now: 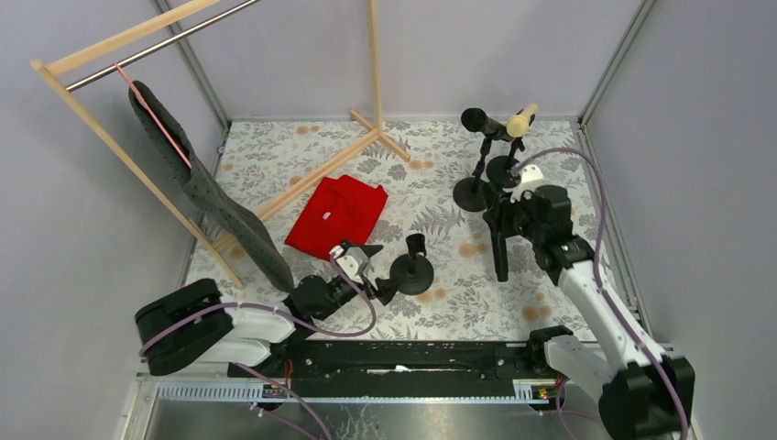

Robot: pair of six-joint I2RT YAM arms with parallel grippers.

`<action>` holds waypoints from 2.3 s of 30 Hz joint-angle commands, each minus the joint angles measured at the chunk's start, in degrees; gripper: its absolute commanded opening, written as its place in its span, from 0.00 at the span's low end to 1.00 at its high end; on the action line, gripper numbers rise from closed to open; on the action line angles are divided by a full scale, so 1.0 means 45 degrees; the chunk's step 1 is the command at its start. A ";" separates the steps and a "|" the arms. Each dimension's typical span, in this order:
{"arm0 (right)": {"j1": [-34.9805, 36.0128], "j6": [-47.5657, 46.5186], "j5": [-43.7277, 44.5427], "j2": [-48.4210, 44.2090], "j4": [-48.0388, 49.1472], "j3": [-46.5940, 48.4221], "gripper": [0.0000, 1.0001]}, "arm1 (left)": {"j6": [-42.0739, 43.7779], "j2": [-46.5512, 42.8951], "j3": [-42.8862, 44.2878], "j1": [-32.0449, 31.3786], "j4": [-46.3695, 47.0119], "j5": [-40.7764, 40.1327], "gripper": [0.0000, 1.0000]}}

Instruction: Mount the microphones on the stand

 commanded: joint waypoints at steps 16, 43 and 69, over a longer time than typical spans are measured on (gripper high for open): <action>-0.0021 0.2277 -0.1646 -0.4971 0.0776 -0.0380 0.00 | 0.1080 0.5128 0.2526 0.1962 0.5210 0.4504 0.96; -0.0018 0.2406 -0.2181 -0.5571 0.0797 -0.0452 0.00 | 0.0662 0.5987 0.4013 0.2580 0.5181 0.7857 0.29; -0.0019 0.5855 -0.4102 -0.5989 0.5128 0.1495 0.00 | 0.6791 0.2763 0.4756 0.0598 -0.1535 0.6398 0.00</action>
